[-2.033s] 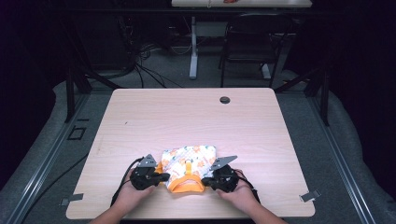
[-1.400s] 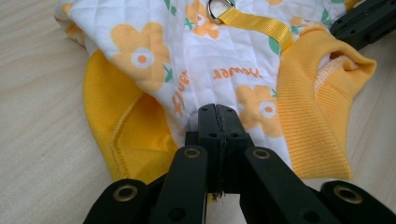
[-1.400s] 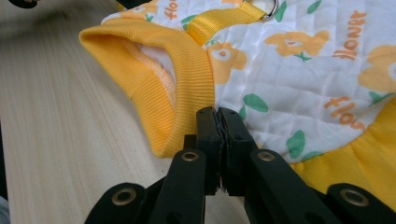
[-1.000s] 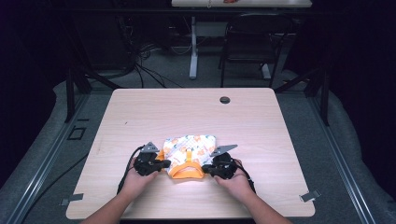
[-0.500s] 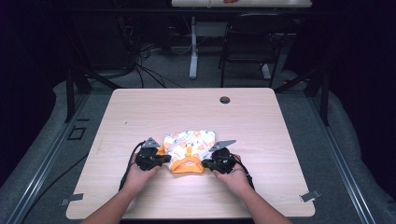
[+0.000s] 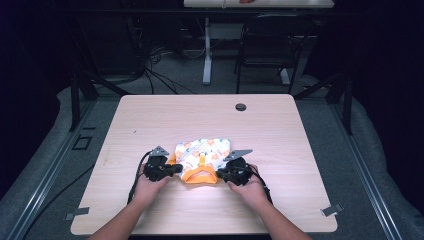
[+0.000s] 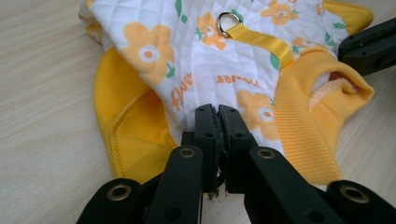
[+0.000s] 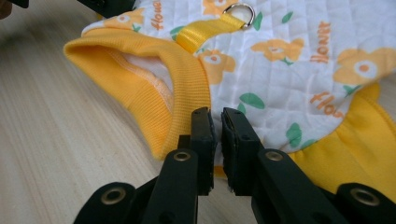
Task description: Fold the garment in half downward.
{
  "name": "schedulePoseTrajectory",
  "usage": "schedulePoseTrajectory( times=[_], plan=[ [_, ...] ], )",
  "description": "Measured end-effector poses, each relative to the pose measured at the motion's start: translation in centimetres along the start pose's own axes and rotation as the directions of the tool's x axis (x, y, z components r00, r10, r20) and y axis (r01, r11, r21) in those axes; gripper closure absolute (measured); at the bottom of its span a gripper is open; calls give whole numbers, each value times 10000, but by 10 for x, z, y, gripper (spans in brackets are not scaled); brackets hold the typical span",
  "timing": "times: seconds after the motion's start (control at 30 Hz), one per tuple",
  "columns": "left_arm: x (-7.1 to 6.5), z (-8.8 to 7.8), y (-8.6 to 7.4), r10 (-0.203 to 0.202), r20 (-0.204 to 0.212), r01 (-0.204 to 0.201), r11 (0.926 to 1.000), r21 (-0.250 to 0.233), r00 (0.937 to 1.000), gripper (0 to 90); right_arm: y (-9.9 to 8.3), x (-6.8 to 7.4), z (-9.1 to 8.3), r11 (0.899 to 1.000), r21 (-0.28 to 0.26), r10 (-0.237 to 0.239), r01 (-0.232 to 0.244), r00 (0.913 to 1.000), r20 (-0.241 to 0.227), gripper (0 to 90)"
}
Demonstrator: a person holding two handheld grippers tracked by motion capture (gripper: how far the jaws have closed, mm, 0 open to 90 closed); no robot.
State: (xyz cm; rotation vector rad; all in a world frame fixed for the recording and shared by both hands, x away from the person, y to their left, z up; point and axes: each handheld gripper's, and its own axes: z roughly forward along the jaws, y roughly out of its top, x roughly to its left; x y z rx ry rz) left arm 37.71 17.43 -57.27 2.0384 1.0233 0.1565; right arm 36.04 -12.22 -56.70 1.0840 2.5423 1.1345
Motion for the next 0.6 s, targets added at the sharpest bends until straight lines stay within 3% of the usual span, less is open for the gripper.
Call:
schedulePoseTrajectory(
  times=[0.1,0.27,0.33,0.4,0.6],
  plan=[
    [-1,-9,1,-5,-22,5,9998,-209,10000,862,1,4,-13,9989,-447,-166,171,9998,109,823],
    [-3,-25,0,67,-60,-70,9989,-470,10000,830,-3,8,-29,9969,-640,-443,463,9985,327,804],
    [-5,-33,-3,423,-271,-437,9976,-532,9987,805,-7,10,-35,9964,-747,-379,403,9988,326,784],
    [-6,-37,-4,523,-367,-543,9970,-548,9980,792,-8,11,-37,9962,-762,-401,426,9987,329,778],
    [-9,-49,-20,369,-439,-404,9958,-818,9984,626,-21,19,-49,9925,-788,-885,936,9939,655,663]
  ],
)
